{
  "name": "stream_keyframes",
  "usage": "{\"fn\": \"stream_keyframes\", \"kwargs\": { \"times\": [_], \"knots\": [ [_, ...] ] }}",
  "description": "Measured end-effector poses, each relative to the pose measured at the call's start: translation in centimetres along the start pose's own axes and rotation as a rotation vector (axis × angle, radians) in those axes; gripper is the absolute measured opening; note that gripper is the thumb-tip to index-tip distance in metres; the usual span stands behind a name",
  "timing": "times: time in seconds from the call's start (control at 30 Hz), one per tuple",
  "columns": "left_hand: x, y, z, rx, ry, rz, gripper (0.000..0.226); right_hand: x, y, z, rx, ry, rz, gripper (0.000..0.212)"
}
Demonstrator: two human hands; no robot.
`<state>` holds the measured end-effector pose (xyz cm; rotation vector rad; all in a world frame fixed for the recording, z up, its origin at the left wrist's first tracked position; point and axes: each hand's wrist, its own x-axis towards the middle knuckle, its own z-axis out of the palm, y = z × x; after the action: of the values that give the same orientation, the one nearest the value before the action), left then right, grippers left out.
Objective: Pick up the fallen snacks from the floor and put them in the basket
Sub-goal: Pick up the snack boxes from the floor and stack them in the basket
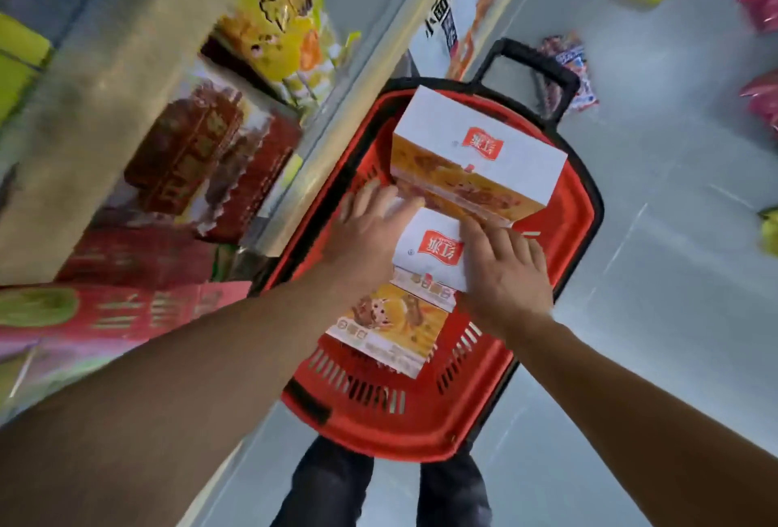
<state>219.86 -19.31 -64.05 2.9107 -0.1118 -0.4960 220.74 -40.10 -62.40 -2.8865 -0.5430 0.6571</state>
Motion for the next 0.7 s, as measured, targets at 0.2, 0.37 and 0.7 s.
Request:
{"fn": "stream_keyframes", "kwargs": {
  "times": [0.2,0.37,0.7],
  "knots": [
    [5.2,-2.1,5.4,0.025,0.021,-0.008,0.098,4.6,1.0,4.9,0.019,0.080,-0.001,0.090],
    [6.5,-2.0,8.1,0.006,0.000,-0.047,0.093,5.7,2.3,8.5,0.011,0.050,-0.019,0.086],
    [3.1,-1.2,7.7,0.070,0.056,0.019,0.087,4.6,2.0,8.3,0.021,0.054,0.014,0.078]
  ]
}}
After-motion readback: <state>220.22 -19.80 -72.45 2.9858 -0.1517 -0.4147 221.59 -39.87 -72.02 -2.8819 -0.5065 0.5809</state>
